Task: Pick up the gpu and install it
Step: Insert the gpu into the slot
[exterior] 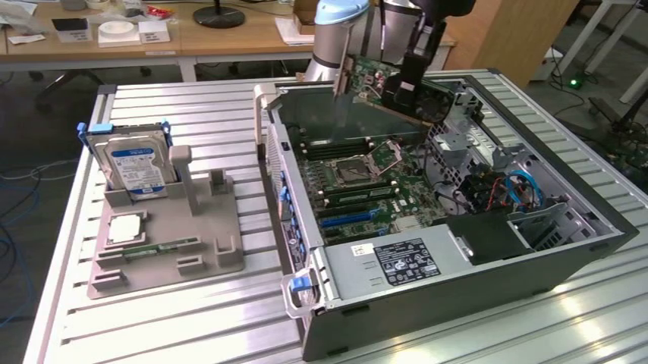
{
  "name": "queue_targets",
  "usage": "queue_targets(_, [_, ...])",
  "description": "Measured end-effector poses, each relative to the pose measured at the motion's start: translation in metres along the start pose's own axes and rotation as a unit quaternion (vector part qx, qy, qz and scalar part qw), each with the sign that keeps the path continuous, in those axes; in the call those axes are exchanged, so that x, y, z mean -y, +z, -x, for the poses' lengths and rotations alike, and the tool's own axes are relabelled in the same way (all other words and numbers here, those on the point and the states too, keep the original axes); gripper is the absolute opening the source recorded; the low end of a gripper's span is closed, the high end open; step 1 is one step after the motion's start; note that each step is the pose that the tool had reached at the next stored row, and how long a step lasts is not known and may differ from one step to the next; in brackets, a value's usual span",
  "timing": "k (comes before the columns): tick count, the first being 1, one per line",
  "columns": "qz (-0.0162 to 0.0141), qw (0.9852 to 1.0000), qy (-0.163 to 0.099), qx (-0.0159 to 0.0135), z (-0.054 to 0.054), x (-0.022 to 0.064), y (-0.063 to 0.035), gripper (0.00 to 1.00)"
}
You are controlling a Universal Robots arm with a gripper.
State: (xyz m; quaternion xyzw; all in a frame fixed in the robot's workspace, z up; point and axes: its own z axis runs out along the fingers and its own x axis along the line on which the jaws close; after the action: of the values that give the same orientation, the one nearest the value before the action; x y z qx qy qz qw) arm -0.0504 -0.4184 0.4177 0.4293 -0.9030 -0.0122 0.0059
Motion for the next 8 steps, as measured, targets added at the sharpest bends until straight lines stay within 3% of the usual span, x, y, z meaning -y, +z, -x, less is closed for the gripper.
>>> queue_targets(8, [0.0000,0.9987,-0.052,-0.0014,0.0000,0.0000,0.0001,0.27])
